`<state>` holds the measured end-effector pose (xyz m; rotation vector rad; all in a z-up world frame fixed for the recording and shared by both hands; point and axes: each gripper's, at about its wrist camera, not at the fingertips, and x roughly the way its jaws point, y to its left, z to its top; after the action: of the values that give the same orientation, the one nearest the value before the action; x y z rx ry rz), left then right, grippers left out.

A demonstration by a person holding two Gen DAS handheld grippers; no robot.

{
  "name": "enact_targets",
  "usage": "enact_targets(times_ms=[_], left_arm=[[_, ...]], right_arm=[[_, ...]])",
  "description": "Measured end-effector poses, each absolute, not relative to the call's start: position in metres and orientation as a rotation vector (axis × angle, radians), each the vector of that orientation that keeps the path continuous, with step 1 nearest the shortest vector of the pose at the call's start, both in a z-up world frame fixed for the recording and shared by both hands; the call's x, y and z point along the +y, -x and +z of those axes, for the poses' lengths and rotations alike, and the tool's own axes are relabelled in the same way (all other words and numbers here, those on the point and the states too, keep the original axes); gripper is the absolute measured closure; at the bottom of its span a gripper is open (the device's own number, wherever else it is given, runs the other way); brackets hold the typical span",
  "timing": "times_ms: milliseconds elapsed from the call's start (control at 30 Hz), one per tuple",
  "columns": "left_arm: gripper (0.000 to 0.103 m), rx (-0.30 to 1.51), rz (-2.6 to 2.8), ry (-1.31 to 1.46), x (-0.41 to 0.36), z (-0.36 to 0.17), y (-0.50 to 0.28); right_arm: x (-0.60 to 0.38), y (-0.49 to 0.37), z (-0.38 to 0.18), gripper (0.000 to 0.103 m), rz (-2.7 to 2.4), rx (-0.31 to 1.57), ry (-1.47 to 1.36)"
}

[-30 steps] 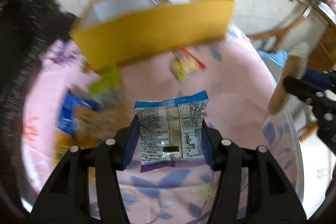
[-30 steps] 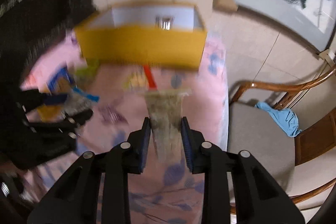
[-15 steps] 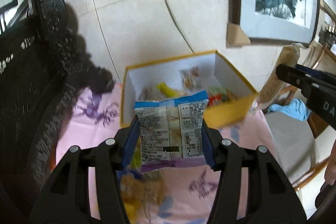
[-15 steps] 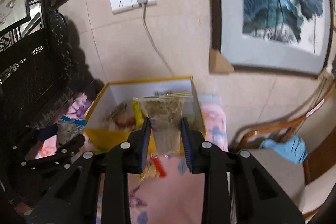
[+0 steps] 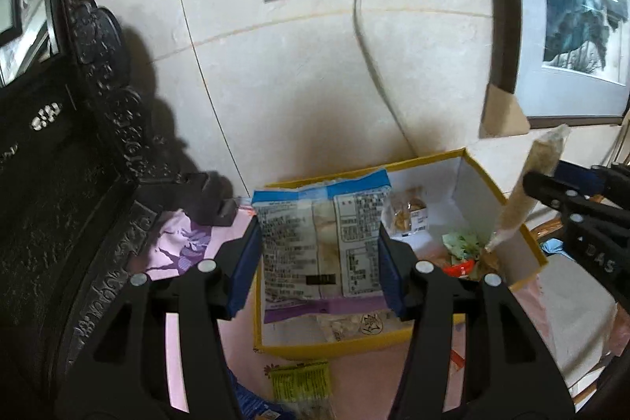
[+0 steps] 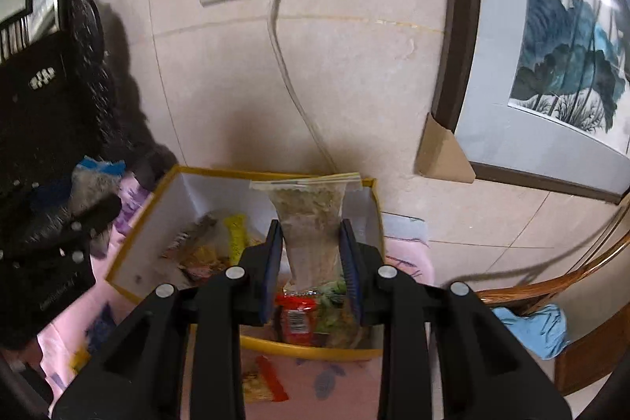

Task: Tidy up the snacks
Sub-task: 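Lower the clear bag and rice stick into the yellow box and release both, then grasp a brown nut bag with the left gripper while the right grasps a cartoon-printed bag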

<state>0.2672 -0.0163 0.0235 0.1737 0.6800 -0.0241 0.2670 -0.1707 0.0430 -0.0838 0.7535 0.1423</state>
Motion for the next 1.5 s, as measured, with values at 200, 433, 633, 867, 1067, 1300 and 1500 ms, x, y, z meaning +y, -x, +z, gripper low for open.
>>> enact_targets(times_ms=[200,433,633,867,1067,1300,1500], left_arm=[[0.049,0.685,-0.047,-0.208,-0.024,0.013,-0.278],[0.034,0.652,-0.055,-0.229,-0.036,0.015,-0.284],[0.002,0.589,0.004,-0.249,-0.035,0.021,-0.276],[0.002,0.618,0.004,-0.203,-0.028,0.028,-0.269],[0.002,0.688,0.03,-0.194,-0.002,0.014,-0.235],[0.002,0.937,0.159,-0.207,0.071,-0.067,-0.174],[0.002,1.034,0.204,-0.159,0.097,-0.098,-0.147]], right_arm=[[-0.17,-0.282,0.035,0.074,0.14,0.76,0.122],[-0.171,-0.296,0.023,0.039,0.12,0.767,0.083],[-0.177,-0.285,0.032,0.005,0.056,0.695,0.091],[-0.182,-0.269,0.047,0.004,0.06,0.673,0.08],[-0.184,-0.22,0.016,0.001,0.059,0.759,0.077],[-0.156,-0.185,-0.104,0.001,0.151,1.037,0.091],[-0.115,-0.209,-0.142,0.001,0.169,0.943,0.159]])
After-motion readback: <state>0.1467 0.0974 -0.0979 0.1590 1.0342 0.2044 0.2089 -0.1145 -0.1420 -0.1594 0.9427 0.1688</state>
